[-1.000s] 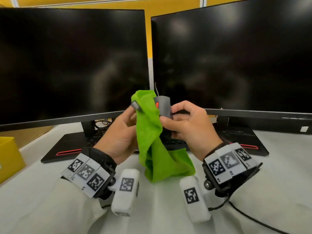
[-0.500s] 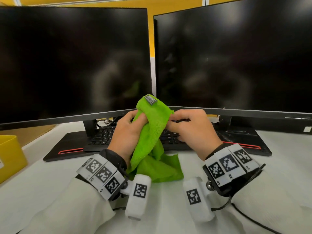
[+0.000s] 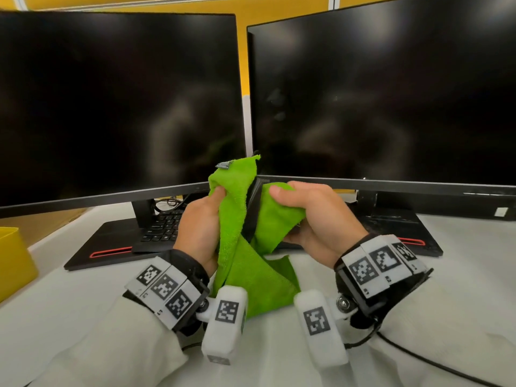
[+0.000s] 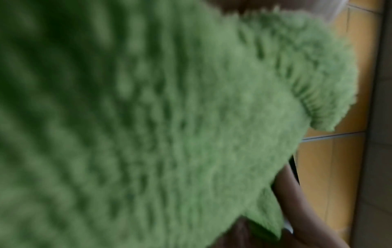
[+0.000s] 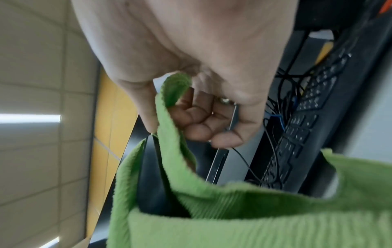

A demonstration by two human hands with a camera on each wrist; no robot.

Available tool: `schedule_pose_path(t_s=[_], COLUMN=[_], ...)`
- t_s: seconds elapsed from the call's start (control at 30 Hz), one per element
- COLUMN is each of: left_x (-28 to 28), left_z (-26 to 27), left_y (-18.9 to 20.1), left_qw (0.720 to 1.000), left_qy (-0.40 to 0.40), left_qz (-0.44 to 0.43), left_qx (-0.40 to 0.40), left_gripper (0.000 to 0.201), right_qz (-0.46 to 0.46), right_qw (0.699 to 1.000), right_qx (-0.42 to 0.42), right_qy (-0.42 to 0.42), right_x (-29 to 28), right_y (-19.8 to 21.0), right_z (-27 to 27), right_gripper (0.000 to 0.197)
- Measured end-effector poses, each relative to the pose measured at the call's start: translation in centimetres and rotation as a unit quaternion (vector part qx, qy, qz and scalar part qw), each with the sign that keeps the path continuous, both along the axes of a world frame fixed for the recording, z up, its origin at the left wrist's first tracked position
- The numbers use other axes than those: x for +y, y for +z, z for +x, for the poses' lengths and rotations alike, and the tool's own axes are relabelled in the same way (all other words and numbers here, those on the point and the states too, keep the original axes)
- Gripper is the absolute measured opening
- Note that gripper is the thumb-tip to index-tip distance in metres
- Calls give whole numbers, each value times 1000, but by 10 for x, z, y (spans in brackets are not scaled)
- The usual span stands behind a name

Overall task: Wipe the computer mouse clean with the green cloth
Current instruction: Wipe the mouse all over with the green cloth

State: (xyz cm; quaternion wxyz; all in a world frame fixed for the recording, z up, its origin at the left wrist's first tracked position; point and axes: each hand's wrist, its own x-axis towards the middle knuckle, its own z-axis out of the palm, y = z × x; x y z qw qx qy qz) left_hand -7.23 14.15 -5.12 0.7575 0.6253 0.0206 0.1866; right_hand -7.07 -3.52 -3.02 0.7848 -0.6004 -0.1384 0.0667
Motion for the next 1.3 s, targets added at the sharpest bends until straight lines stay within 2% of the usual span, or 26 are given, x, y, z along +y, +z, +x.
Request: schedule_pose_path(t_s=[0.13,0.27,0.4,0.47,0.53,0.7,0.83,0.93,1.03,1.13,1.2,1.27,1.3], left_x=[-9,-9,-13,-16,-19,-18,-14,-10,-7,-12,-20,-29,-31], left_z=[-2,-3,-6,-7,-9,-13,-5,0,1,-4,-8,-12,-12], left_y=[1,3,3,-1,-4,1,-4,-7,-7,-6,-7,-10,-11], left_qw=[1000,999,996,991,986,986,987,981,981,976,973,967,965], left_qy=[-16,-28,-79,-109,-115,-65,-17,3,-30,-69,-126,-190,-197], left_qz=[-16,8,-9,31,69,97,104,148,152,163,149,134,140], left_qx=[-6,-32,-32,-65,-95,-119,-124,-129,-119,-125,-121,-107,-106], left_gripper=[35,30,21,19,20,20,42,50,46,32,22,25,28], right_qz=[100,127,51,-12,-53,-73,-91,-92,-81,-61,-54,-53,-53], right_qw=[994,989,995,990,982,983,985,986,984,975,966,957,955], right_qx=[3,10,-78,-141,-176,-160,-143,-132,-138,-153,-169,-178,-181], right_qy=[51,68,35,-2,-34,-43,-42,-41,-74,-150,-187,-221,-230], right_x=[3,2,6,9,9,9,13,13,12,10,9,7,7], right_y=[-1,-1,-4,-8,-10,-10,-9,-6,-7,-12,-13,-16,-17], right_z=[-2,-3,-6,-6,-5,-5,-10,-12,-10,-1,5,10,11], right_gripper=[36,48,39,29,30,39,37,38,28,24,18,20,22])
